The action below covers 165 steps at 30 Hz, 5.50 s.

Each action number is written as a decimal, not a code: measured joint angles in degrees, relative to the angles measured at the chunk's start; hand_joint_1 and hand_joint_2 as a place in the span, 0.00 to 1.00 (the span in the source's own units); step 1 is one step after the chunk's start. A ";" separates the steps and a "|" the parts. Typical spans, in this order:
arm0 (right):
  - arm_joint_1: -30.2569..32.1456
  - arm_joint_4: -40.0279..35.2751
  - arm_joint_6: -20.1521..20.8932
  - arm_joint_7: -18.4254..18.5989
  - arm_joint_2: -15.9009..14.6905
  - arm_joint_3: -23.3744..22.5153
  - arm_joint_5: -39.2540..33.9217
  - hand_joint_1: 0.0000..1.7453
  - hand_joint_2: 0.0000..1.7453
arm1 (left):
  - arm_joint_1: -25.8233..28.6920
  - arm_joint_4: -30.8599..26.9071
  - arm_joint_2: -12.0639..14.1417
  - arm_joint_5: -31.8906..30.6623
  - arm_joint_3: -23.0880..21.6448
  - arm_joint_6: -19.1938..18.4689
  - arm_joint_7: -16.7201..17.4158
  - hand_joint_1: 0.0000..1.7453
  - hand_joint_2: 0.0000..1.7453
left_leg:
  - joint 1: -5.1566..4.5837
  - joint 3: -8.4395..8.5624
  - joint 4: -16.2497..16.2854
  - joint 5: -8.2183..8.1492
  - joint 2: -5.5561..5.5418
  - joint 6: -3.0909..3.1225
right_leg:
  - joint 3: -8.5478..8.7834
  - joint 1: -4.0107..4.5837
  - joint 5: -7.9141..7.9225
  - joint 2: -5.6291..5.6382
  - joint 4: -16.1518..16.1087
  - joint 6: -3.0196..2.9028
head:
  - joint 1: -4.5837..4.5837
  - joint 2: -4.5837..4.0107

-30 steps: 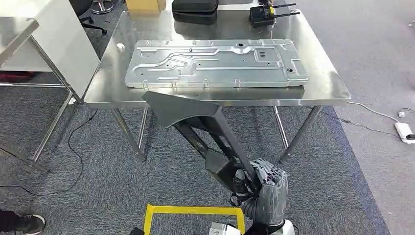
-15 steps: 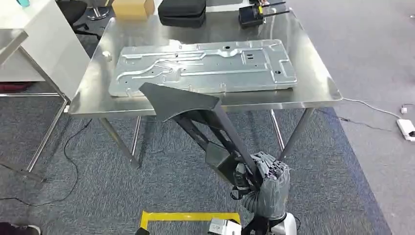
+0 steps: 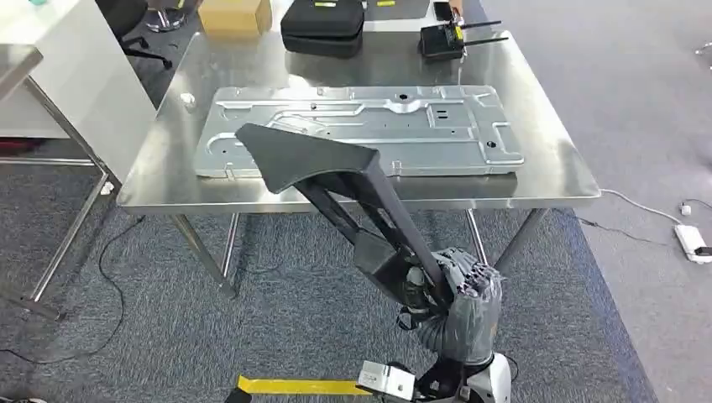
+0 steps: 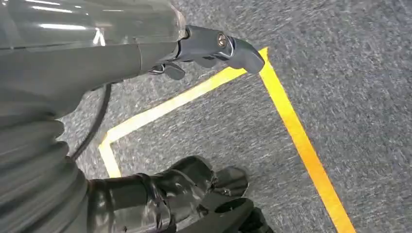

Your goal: Take the parts from the cabinet and place them on the table.

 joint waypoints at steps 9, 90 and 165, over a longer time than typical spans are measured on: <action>-1.30 0.55 0.00 1.03 -0.59 1.12 -0.17 1.00 1.00 | 0.04 0.02 -0.39 -0.33 -0.09 -0.13 0.26 0.00 1.00 | -0.29 3.24 0.41 -2.09 -0.09 -2.32 | 3.77 0.41 10.63 -0.16 -15.79 -2.34 | -0.18 0.00; -18.85 1.95 0.02 10.41 -2.58 4.04 -0.92 1.00 1.00 | -1.84 0.15 -0.42 -2.93 -3.45 -1.97 1.84 0.00 1.00 | 0.42 -1.05 -0.43 0.86 0.20 -0.85 | -0.78 0.17 4.96 0.00 -5.21 -0.70 | -1.38 0.00; -47.11 61.92 13.22 36.87 6.23 18.77 33.94 0.92 1.00 | -4.40 0.13 -2.05 -4.81 -10.64 -4.00 8.24 0.00 0.00 | 0.46 -3.91 3.29 -0.42 -0.02 -3.51 | 3.04 0.13 12.28 -0.12 -16.52 -3.37 | -1.55 0.00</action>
